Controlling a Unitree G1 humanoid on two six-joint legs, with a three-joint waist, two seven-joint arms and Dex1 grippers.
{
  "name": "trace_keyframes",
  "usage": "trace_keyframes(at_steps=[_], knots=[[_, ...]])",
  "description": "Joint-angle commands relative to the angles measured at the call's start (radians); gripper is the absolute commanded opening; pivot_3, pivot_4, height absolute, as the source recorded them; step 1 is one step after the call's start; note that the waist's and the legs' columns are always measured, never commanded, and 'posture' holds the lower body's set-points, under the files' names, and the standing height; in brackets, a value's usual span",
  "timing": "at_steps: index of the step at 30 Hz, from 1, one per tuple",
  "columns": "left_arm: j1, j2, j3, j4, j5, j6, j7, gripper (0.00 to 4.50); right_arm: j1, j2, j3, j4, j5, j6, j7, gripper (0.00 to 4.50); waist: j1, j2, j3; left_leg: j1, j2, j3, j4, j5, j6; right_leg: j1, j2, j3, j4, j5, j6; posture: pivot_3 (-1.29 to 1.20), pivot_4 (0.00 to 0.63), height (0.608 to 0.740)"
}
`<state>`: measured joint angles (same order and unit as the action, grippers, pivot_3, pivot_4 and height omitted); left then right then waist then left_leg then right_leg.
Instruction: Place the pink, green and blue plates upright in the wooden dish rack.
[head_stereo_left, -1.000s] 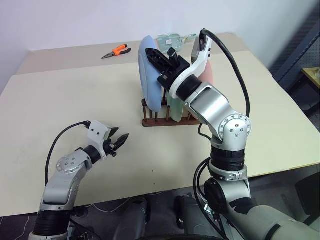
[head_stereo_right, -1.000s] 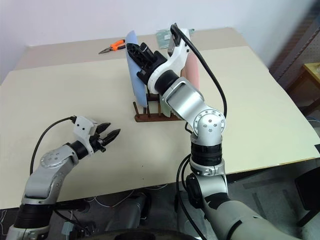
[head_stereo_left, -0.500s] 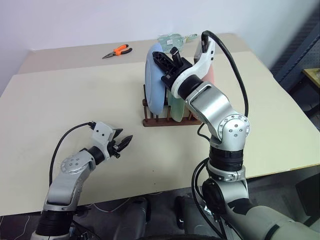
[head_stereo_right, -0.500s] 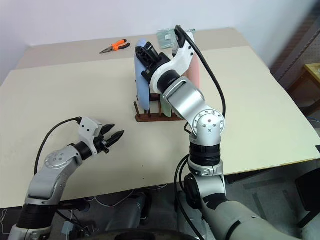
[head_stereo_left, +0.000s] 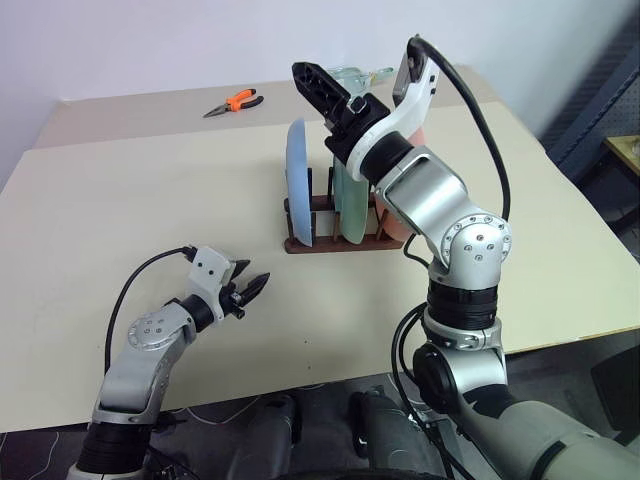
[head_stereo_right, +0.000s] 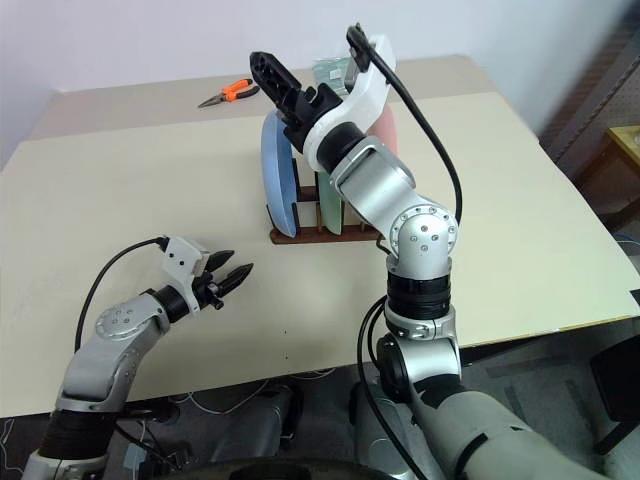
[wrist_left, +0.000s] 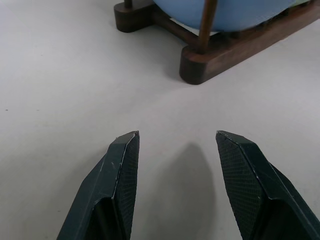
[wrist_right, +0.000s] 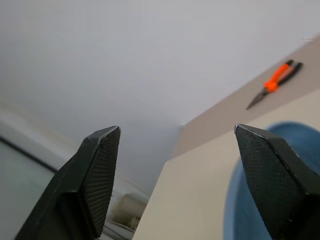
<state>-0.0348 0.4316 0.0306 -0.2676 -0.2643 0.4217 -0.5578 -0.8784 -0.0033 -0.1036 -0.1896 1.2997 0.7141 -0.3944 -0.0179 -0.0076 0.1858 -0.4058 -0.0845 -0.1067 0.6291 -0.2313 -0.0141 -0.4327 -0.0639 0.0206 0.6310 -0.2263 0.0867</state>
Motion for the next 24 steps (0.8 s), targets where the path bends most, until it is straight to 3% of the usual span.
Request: trace_keyframes(at_steps=[1, 4, 9, 12, 14, 18, 24], knots=[[-0.007, -0.003, -0.001, -0.009, 0.006, -0.029, 0.004, 2.49, -0.050, -0.049, 0.014, -0.052, -0.019, 0.020, 0.138, 3.81, 0.000, 0.000, 0.000, 0.000, 0.000, 0.000, 0.000, 0.000, 0.000, 0.000, 0.000, 0.000, 0.000, 0.000, 0.000, 0.00, 0.150, 0.740], [-0.010, -0.005, -0.003, -0.005, 0.008, -0.034, 0.006, 2.49, -0.049, -0.133, 0.019, -0.079, -0.062, 0.037, 0.255, 3.81, 0.002, 0.000, 0.000, 0.000, 0.000, 0.000, 0.000, 0.000, 0.000, 0.000, 0.000, 0.000, 0.000, 0.000, 0.000, 0.00, 0.150, 0.740], [-0.008, 0.003, 0.048, 0.010, 0.012, -0.060, 0.028, 2.49, 0.067, -0.536, -0.027, -0.106, -0.316, -0.039, 0.652, 3.81, 0.017, -0.001, 0.000, -0.001, 0.000, -0.001, 0.002, 0.000, 0.000, 0.002, -0.001, -0.004, -0.003, 0.000, 0.000, 0.00, 0.150, 0.740], [-0.008, 0.010, 0.087, 0.029, 0.016, -0.082, 0.047, 2.49, 0.184, -0.716, -0.091, -0.057, -0.420, -0.102, 0.821, 3.81, 0.021, -0.001, 0.000, -0.001, 0.000, 0.000, 0.002, 0.000, 0.001, 0.003, -0.001, -0.004, -0.006, 0.000, 0.000, 0.00, 0.150, 0.740], [-0.007, 0.009, 0.092, 0.030, 0.016, -0.086, 0.052, 2.49, 0.210, -0.745, -0.105, -0.041, -0.446, -0.125, 0.867, 3.81, 0.014, 0.000, 0.001, -0.001, 0.000, 0.001, 0.001, -0.001, 0.001, 0.003, -0.001, -0.003, -0.007, 0.000, 0.000, 0.00, 0.150, 0.740], [-0.006, 0.040, 0.150, 0.077, 0.039, -0.126, 0.072, 2.49, 0.529, -0.880, -0.200, 0.121, -0.624, -0.261, 1.053, 3.81, 0.023, -0.004, -0.001, -0.001, 0.003, 0.000, 0.001, -0.001, 0.001, 0.005, 0.000, -0.004, -0.007, 0.000, 0.000, 0.00, 0.150, 0.740], [0.017, 0.046, 0.158, 0.083, 0.053, -0.152, 0.085, 2.49, 0.634, -0.845, -0.145, 0.234, -0.783, -0.403, 1.114, 3.81, 0.021, 0.003, 0.000, 0.000, 0.004, 0.008, 0.003, -0.001, 0.002, 0.005, 0.000, 0.002, -0.010, 0.001, -0.002, 0.00, 0.150, 0.740]])
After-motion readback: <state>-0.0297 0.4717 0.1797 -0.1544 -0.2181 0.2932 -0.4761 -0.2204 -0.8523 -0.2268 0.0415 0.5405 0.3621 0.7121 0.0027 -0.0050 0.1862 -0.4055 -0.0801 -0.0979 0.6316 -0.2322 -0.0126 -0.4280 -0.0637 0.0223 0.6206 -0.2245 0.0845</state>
